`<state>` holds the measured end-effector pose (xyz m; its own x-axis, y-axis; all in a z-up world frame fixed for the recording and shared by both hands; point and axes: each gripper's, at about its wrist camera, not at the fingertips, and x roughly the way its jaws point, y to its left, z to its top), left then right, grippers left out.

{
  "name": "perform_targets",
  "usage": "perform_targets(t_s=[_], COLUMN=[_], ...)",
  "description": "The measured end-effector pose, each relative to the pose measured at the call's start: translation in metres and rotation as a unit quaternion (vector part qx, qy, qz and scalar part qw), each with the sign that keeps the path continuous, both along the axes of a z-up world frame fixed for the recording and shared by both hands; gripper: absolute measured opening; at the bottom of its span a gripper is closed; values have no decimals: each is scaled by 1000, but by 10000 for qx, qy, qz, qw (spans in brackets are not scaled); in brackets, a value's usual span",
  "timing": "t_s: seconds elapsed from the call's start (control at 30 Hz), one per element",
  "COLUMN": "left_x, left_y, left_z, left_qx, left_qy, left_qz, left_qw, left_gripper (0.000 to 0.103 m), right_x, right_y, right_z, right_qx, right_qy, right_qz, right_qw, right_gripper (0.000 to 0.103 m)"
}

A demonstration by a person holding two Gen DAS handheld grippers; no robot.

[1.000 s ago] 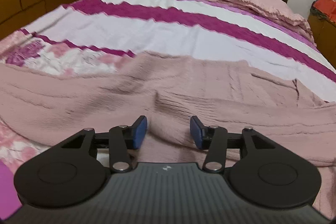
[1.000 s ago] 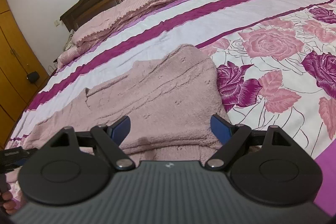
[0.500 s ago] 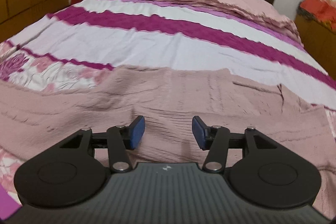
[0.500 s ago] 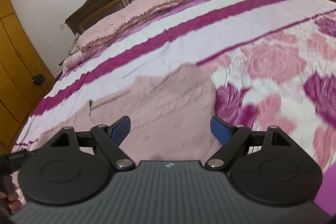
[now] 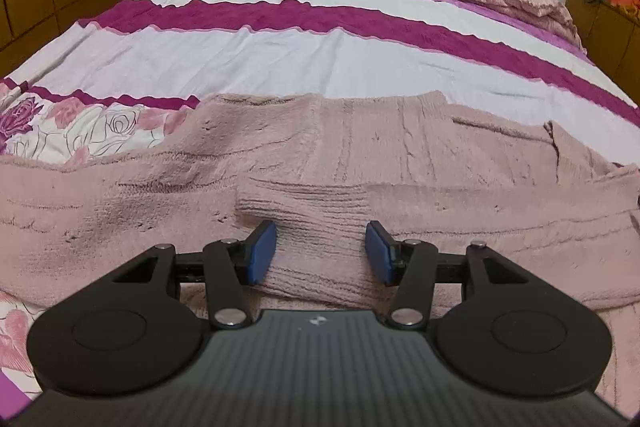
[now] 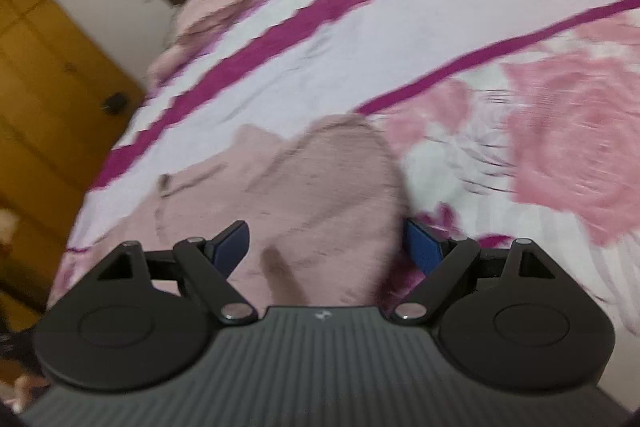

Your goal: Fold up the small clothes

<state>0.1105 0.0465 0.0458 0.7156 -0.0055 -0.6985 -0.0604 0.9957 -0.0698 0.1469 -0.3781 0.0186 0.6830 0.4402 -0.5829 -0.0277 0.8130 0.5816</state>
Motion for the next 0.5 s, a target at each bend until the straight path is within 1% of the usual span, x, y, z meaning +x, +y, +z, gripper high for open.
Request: perform_targets(t_s=[0.07, 0.13, 0.2, 0.3, 0.37, 0.43, 0.47, 0.5], left_x=[1, 0, 0, -1, -1, -1, -2, -2], left_y=[-2, -4, -4, -4, -5, -5, -5, -5], left_z=[-1, -2, -1, -2, -2, -2, -3, -3], left_qx=[47, 89, 116, 131, 136, 146, 152, 157], left_qy=[7, 2, -4, -8, -15, -24, -27, -30], left_qz=[6, 20, 20, 7, 1, -8, -9, -6], left_qw=[10000, 10000, 9999, 9999, 9999, 9999, 9999, 9999], left_gripper=[58, 58, 58, 58, 58, 58, 58, 58], right_x=[8, 15, 21, 25, 27, 27, 26, 25], right_y=[1, 1, -1, -6, -10, -13, -14, -13], right_z=[-1, -3, -6, -9, -12, -11, -11, -9], right_qx=[469, 1001, 1534, 2135, 2405, 2457, 2410, 2283], right_qy=[-66, -151, -273, -480, -546, -589, -606, -606], right_qz=[230, 328, 215, -126, -242, -262, -246, -236], right_qw=[9986, 9943, 9875, 9757, 9688, 9672, 9683, 9714], right_gripper=[86, 85, 85, 85, 84, 80, 74, 62])
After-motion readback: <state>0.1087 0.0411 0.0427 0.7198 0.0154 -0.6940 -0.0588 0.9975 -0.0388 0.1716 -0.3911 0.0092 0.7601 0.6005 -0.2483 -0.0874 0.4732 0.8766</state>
